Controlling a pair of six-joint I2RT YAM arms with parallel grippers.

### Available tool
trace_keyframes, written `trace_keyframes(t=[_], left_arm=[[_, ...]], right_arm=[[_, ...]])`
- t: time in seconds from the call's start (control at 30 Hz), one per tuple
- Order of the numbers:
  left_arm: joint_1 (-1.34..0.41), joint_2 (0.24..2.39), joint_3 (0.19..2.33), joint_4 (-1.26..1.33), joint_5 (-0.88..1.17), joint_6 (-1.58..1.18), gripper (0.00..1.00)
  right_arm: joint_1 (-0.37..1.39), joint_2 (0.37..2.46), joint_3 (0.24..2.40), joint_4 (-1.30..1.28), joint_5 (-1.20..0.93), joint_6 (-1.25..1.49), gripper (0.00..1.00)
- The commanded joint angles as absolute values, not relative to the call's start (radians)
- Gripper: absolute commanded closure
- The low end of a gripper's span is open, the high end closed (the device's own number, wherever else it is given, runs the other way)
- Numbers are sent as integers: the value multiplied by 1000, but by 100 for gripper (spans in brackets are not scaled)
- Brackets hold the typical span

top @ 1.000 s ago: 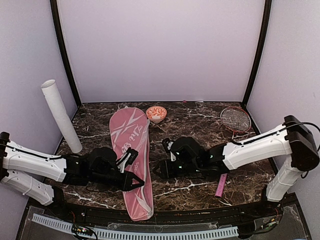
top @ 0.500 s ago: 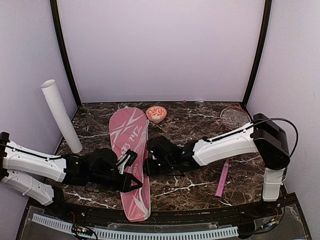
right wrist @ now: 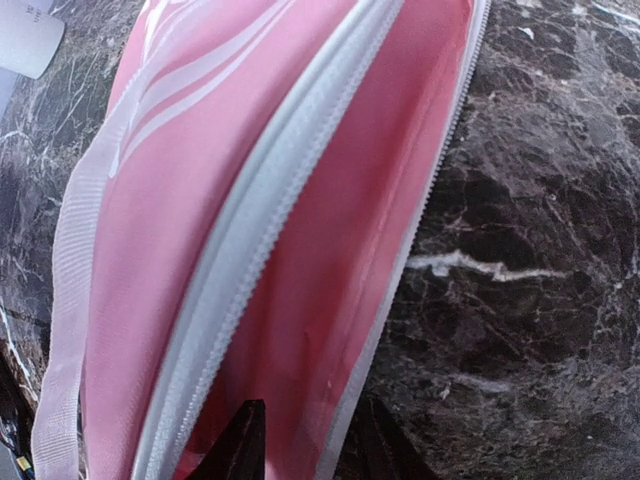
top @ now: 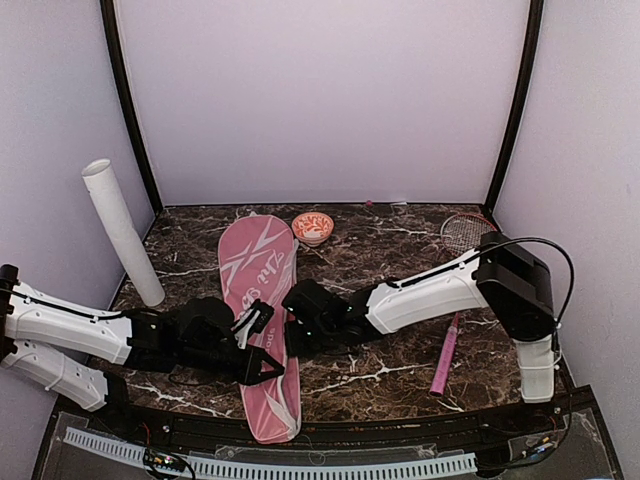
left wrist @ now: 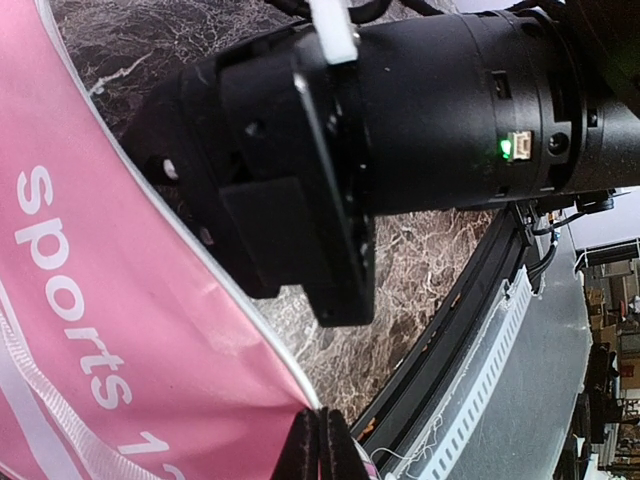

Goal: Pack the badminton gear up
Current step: Adjust the racket in the racket bag.

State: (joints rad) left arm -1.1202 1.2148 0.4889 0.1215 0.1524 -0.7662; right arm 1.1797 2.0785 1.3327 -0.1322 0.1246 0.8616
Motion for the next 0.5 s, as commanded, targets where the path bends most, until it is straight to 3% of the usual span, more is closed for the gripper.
trace_keyframes(t=[0.0, 0.07, 0.13, 0.47], left_arm=[[-1124, 1189, 475, 127, 137, -761, 100], [-1124, 1184, 476, 117, 130, -760, 100], [-1124, 1172, 480, 99, 114, -758, 100], [-1123, 1095, 483, 21, 26, -762, 100]], right_arm=[[1172, 2125, 1366, -112, 111, 876, 76], [1166, 2126, 1363, -111, 112, 889, 91], [1159, 2103, 1341, -100, 124, 903, 100], [1147, 1850, 1229, -95, 194, 843, 100]])
